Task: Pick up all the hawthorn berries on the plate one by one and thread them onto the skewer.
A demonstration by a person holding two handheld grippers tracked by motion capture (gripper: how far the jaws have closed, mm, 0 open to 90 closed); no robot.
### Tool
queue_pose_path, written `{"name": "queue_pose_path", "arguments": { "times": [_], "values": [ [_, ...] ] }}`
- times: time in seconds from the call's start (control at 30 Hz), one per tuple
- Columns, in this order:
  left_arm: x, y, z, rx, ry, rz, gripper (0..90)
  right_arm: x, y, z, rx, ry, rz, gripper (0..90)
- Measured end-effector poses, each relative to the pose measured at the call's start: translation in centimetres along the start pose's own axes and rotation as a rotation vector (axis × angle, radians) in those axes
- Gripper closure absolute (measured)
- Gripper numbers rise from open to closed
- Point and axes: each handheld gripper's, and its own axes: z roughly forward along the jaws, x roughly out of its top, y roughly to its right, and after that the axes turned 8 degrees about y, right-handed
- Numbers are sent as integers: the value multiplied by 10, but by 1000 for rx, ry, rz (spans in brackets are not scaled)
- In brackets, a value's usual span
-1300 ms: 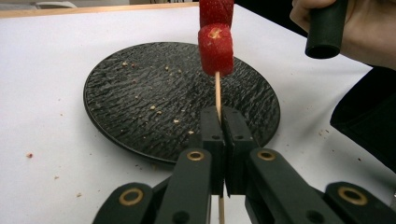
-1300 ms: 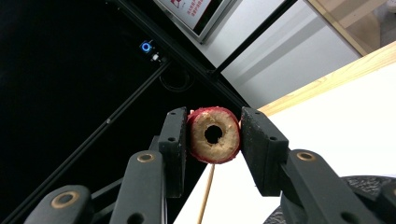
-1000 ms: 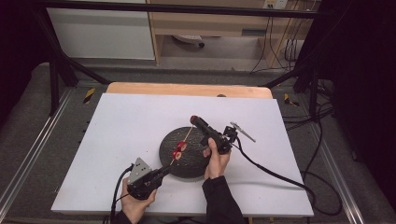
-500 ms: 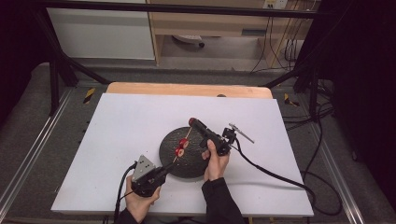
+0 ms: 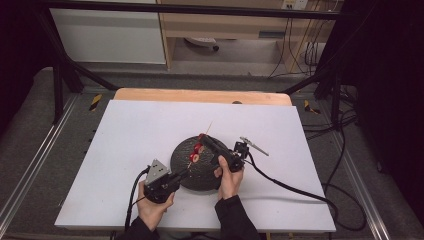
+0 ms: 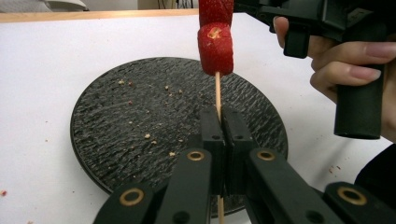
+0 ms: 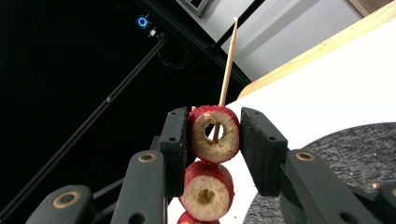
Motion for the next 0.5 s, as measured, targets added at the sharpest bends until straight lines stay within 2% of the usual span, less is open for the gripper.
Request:
{"name": "queue_pose_path", "arguments": {
  "times": [0.27,0.33,0.5],
  "values": [
    [-5,-2,2,-10,-20,-4,885,-7,1,-1,-13,-56,-12,629],
    [-6,-4,1,-10,-19,-1,885,-6,2,-1,-14,-73,-36,621],
    [-8,-7,-3,-21,-27,3,884,1,0,-5,-39,-116,-124,504]
  ]
}}
